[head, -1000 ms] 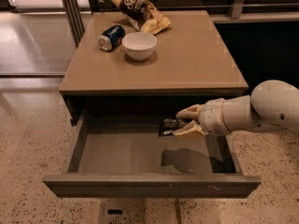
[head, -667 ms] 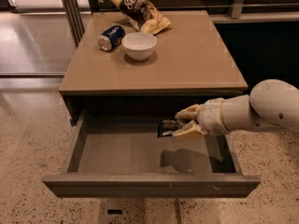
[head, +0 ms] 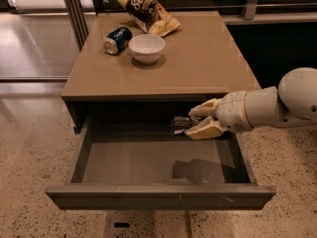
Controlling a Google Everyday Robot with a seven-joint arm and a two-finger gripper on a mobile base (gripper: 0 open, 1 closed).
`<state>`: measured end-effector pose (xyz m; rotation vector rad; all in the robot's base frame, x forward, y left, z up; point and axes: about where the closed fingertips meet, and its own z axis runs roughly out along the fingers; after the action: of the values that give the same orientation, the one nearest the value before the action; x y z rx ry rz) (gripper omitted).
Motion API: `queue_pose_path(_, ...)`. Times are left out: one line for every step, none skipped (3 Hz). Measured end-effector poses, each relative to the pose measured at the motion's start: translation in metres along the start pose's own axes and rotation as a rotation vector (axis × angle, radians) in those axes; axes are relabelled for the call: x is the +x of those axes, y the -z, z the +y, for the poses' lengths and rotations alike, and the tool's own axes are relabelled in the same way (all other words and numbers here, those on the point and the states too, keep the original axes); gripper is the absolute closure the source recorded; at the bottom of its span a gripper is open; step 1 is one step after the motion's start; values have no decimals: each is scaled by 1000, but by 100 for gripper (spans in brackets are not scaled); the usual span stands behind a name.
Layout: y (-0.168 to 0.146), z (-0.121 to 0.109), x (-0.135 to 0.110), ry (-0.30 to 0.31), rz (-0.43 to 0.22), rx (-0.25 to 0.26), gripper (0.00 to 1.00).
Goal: Pick rxbar chocolate from top drawer and place on counter
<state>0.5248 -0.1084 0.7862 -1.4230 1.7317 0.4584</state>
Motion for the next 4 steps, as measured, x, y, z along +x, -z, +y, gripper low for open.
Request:
queue_pose_path(30,-19,-34,45,-5,45,100)
queue_pose_path(51,-40,-54,91,3,99,100)
queue_pose_path(55,-69,-62,105,0,167,100)
queue_pose_path(48,-101,-60,104,12,224,100)
